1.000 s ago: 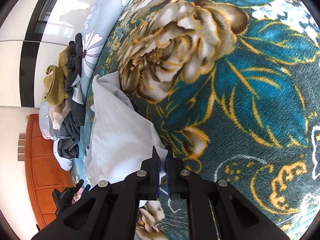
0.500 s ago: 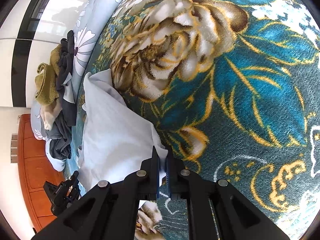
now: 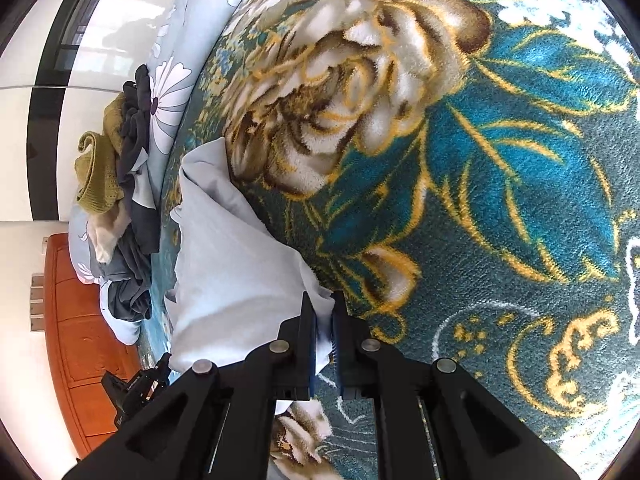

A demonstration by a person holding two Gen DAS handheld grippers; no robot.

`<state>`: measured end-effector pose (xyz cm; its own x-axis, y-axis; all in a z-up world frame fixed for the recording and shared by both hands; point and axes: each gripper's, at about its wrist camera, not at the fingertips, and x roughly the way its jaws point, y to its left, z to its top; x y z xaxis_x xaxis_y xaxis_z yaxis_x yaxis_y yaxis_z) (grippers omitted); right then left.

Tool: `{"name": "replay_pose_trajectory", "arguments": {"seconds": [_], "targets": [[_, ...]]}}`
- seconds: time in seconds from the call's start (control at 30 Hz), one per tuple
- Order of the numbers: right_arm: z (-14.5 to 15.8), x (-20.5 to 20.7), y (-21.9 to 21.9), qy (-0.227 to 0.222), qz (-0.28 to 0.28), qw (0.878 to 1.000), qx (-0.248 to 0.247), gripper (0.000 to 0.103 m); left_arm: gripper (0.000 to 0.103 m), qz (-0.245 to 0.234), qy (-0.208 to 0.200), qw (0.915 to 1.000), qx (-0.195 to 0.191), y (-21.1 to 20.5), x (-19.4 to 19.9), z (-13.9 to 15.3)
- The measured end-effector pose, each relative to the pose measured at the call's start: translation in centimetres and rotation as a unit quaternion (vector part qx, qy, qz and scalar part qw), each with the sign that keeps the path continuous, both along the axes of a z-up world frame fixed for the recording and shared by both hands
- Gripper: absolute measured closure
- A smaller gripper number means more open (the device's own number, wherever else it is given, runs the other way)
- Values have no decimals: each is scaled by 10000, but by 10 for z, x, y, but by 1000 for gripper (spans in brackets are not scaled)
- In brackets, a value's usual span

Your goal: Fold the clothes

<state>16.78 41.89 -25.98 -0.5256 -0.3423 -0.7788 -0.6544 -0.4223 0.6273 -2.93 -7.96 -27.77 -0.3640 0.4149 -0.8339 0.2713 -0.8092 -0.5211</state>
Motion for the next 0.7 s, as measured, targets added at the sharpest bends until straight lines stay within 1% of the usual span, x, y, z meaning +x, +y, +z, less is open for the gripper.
{"name": "replay_pose_trajectory", "arguments": {"seconds": [0.03,0.1,0.13,0.17,0.27,0.37,0.43,0.53,0.63,0.7], "targets": [[2,0,0,23,17,10000,39,96,85,131,54,9997,194,-5,10,4],[6,-1,-1,68,45,9999,119,96,84,252,248,9969,700,-2,34,14],[8,-1,-2,90,54,9998,162,96,84,188,367,9950,910,6,45,20],[10,-3,-3,108,67,9997,216,97,84,27,464,9932,1066,20,57,24],[22,-8,-9,244,128,9989,367,98,84,-769,461,9867,1353,79,86,29],[38,-17,-17,472,320,9975,412,98,83,-1520,52,9806,1236,143,104,15],[49,-21,-22,641,443,9961,425,98,83,-1823,-172,9775,1049,169,115,4],[61,-22,-29,838,600,9936,458,98,83,-2212,-398,9721,670,199,126,-7],[63,-18,-34,868,594,9935,426,98,84,-2506,-642,9656,278,222,138,-25],[65,-15,-34,916,521,9939,339,98,84,-2535,-550,9654,284,221,140,-21]]}}
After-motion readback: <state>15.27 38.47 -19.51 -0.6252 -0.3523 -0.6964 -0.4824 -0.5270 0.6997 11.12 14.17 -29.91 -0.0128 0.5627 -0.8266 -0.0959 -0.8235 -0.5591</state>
